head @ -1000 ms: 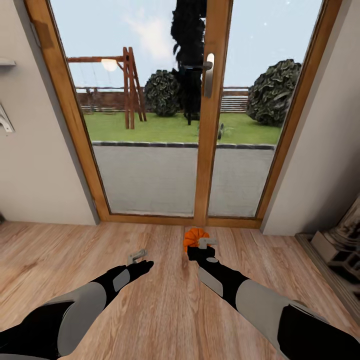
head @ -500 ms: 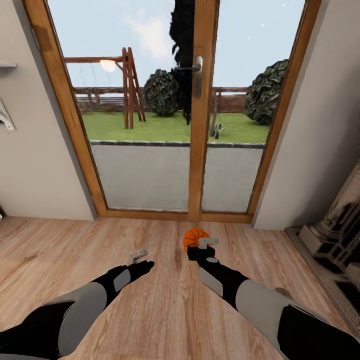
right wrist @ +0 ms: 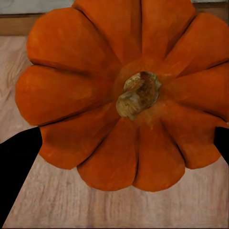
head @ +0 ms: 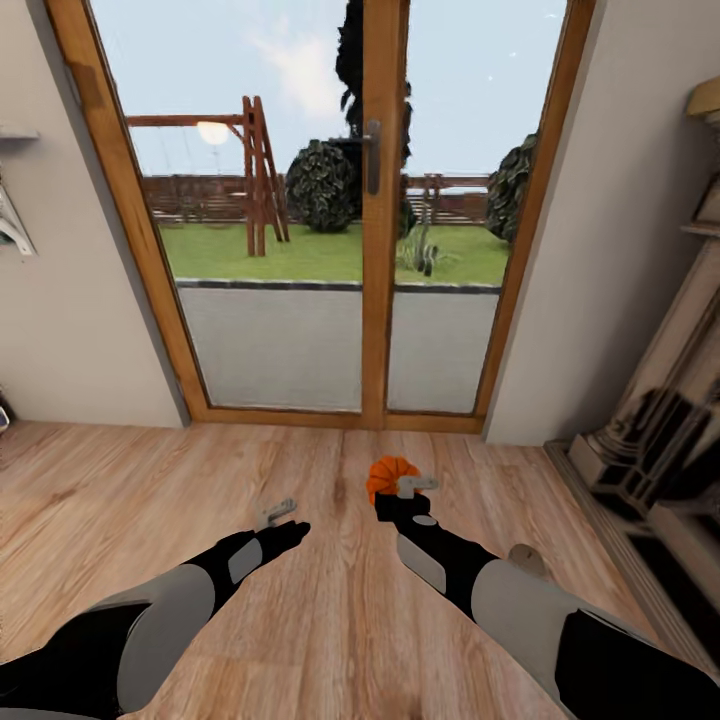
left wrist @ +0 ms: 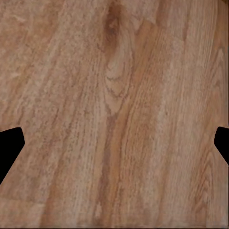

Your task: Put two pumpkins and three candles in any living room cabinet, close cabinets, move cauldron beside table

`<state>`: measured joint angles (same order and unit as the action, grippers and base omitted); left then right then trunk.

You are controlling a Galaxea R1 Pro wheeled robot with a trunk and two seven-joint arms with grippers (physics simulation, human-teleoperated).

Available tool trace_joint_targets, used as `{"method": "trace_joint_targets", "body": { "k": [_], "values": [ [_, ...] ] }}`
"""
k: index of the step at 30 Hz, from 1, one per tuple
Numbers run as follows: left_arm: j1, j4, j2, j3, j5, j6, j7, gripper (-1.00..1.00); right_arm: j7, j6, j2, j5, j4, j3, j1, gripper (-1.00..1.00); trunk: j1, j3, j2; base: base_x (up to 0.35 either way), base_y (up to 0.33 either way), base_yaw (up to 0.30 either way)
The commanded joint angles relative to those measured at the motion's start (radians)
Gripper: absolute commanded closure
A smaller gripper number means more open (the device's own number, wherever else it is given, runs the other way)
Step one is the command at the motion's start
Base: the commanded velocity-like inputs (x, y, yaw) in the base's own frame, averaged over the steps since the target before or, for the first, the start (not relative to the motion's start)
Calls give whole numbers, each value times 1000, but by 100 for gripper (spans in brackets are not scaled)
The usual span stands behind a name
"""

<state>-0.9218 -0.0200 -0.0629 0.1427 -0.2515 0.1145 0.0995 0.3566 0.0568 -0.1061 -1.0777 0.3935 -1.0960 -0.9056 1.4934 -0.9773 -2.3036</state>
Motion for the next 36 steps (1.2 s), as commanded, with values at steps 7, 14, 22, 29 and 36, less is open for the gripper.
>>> {"method": "trace_joint_targets", "body": {
  "k": [7,14,22,29,36],
  "values": [
    [0,-1,0,8,-3,7,1,-100,4,6,0,-5,1,-8,-1,100,-1,-1,0,-288,-155,0],
    [0,-1,0,8,-3,8,0,-100,4,6,0,-5,1,-8,0,100,-1,-1,0,-314,-93,0],
    [0,-1,0,9,-4,8,2,-100,4,6,0,-5,1,-8,1,100,-1,-1,0,-324,-40,0],
    [0,-1,0,9,-4,8,2,-100,4,6,-4,-5,3,-10,3,100,-1,-1,0,-325,-2,0],
    [0,-1,0,9,-4,8,2,-100,4,6,-23,-5,4,-10,4,100,-1,-1,0,-325,0,0]
  ]
}}
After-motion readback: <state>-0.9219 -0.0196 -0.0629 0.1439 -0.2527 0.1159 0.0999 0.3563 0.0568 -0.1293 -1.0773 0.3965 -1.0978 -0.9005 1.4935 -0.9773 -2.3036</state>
